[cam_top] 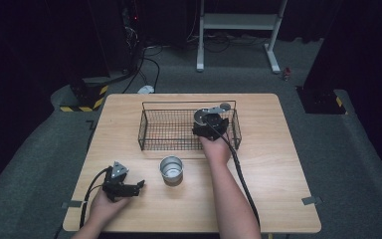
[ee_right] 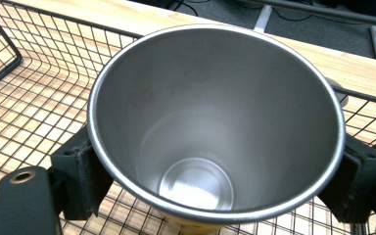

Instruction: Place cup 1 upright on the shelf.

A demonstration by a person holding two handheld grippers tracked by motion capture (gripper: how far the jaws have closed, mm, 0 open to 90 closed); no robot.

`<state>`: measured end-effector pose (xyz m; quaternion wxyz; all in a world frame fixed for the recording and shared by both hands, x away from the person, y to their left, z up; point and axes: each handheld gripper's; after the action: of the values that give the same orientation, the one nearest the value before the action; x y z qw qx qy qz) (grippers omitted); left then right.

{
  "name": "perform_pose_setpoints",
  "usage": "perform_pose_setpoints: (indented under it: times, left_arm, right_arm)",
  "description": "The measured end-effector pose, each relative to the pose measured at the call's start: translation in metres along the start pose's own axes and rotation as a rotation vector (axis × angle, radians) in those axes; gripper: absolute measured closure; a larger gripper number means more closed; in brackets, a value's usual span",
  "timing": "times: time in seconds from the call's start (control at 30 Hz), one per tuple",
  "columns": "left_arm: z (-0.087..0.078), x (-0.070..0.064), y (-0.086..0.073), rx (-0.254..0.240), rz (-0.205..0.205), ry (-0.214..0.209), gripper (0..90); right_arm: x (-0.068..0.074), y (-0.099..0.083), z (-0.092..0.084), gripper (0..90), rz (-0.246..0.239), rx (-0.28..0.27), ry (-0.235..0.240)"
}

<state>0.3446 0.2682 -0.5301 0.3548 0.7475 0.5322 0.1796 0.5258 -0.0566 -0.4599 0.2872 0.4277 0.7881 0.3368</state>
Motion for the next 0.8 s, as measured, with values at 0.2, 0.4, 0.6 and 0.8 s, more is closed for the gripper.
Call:
perform_pose_setpoints:
  times: [0.2,0.4,0.6,0.8]
  left_arm:
    - [0.0,0.0001,0.0,0.0,0.002,0.0,9.6]
    - [0.0,0.0,0.0,0.0,0.001,0.0,9.6]
    - [0.0,0.0001,0.0,0.0,0.002,0.0,9.7]
    - [0.0001,0.0001,0.0,-0.001,0.002,0.0,9.7]
  right_arm:
    - [-0.0009,-0.0036,-0.0012,14.2,0.018,-0.013,0.002]
    - [-0.0008,-0.0041,-0.0015,14.0,0.014,-0.014,0.005]
    - [-0.0007,-0.0046,-0.0002,10.1,0.026,0.005,0.021]
    - [-0.0019,-0.0056,-0.0019,9.9,0.024,0.007,0.01]
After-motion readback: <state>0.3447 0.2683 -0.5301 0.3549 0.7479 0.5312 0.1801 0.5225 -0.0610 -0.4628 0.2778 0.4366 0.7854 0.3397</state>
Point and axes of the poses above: each handheld gripper's, and its own axes: z roughly forward along the jaws, y roughly out of its top, x roughly to its left, and after that the axes turned 9 degrees about -z, right-handed
